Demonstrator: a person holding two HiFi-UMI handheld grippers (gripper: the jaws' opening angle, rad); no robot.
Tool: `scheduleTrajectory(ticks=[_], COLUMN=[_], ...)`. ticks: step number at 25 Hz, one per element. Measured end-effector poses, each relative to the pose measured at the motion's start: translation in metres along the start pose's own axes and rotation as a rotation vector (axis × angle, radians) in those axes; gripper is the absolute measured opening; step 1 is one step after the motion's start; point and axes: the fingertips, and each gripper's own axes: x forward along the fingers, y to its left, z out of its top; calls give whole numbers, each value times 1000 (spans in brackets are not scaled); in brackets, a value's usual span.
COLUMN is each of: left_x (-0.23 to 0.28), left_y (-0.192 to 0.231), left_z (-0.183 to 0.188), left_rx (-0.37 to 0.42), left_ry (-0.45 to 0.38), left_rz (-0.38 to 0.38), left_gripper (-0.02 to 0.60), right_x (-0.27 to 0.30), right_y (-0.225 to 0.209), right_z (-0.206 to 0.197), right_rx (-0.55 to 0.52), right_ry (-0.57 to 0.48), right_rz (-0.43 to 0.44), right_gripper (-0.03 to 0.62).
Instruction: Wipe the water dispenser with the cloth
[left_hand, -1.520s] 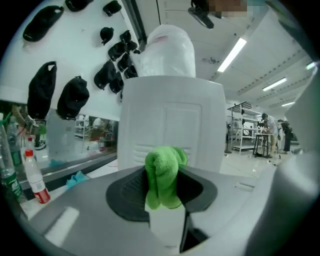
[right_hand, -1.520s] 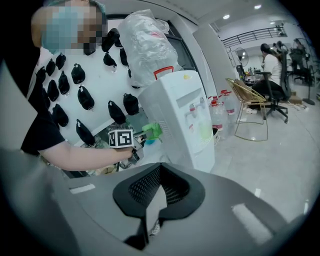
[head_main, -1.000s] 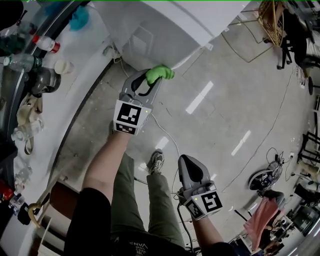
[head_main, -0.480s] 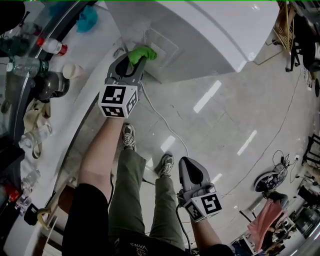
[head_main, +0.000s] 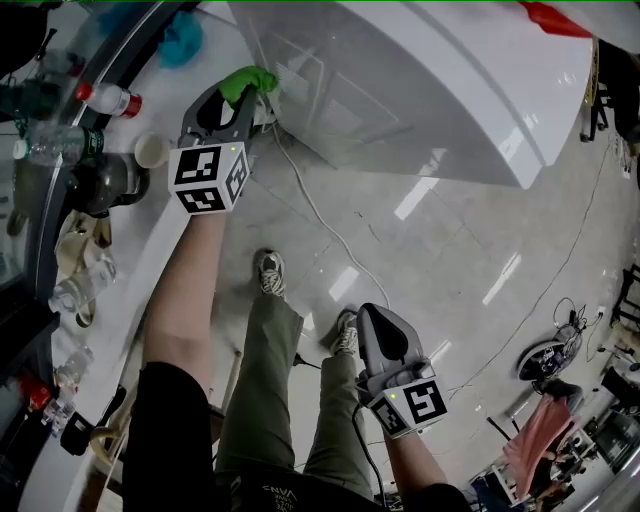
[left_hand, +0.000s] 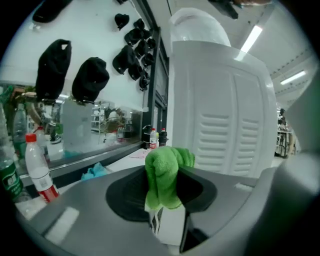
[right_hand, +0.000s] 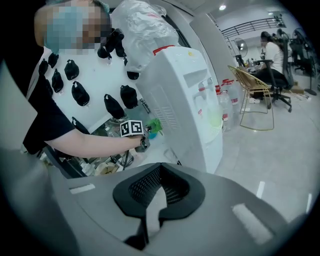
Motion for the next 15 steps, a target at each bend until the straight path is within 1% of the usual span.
scheduleTrajectory(ticks=[2, 5, 7, 11, 15], left_x=[-1, -7, -14, -33, -56], left_y=[8, 8, 3, -24, -70], left_z=[1, 3, 3, -6, -29], left_rx=[-21, -16, -27, -31, -39], left_ry=[-2, -6, -14, -14, 1], left_rz=[27, 31, 28, -6, -54], left_gripper=[135, 135, 135, 135, 135], right_x=[1, 0, -4, -17, -40], right_y=[-1, -2, -1, -4, -17], right_z=[0, 2, 2, 0, -5], right_rx=[-1, 3, 0, -31, -59], right_ry=[1, -4, -6, 5, 20], right_rz=[-4, -3, 4, 21, 13], right_gripper=[6, 6, 6, 6, 6])
